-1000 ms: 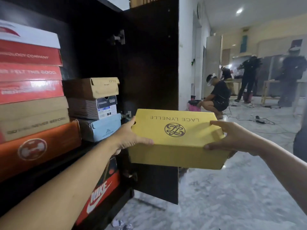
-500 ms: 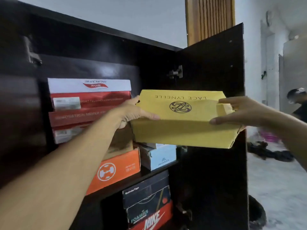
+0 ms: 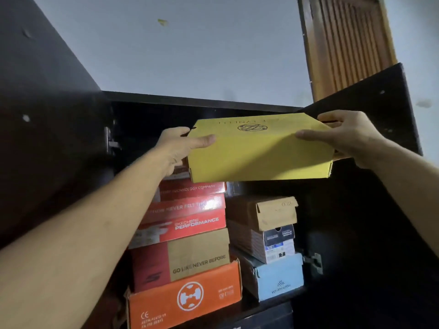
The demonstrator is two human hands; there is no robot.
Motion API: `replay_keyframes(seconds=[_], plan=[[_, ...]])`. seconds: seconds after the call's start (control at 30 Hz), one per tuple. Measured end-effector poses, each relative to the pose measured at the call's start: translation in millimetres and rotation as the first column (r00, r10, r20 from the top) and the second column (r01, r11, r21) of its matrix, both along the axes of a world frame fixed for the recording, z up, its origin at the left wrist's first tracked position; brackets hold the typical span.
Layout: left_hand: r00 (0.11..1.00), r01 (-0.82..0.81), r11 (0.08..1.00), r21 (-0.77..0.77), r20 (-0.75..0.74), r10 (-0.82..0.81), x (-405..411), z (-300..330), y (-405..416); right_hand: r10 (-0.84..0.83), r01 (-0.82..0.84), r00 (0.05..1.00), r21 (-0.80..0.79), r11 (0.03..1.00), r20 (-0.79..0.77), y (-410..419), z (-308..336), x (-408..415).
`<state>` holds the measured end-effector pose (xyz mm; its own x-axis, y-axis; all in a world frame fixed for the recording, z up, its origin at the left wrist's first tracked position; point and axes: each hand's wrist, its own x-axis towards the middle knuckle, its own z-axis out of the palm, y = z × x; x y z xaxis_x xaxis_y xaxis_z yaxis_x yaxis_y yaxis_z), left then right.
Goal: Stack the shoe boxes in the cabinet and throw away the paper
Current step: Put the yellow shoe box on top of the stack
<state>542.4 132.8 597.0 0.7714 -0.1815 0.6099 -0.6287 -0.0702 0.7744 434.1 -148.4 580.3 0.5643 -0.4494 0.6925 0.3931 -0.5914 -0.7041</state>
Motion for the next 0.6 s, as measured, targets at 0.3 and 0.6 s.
replay_keyframes(seconds=[0.3,0.6], plan=[[0.993,-0.115,0.987,-0.117,0.0,0.116,18,27,11,0.052,-0.06,0.992,0.069,0.996,0.116,4,27,69],[0.963,-0.267,0.961,-0.078,0.014,0.268,74,46,28,0.041,-0.043,0.994,0.017,0.999,0.102,19,40,138]])
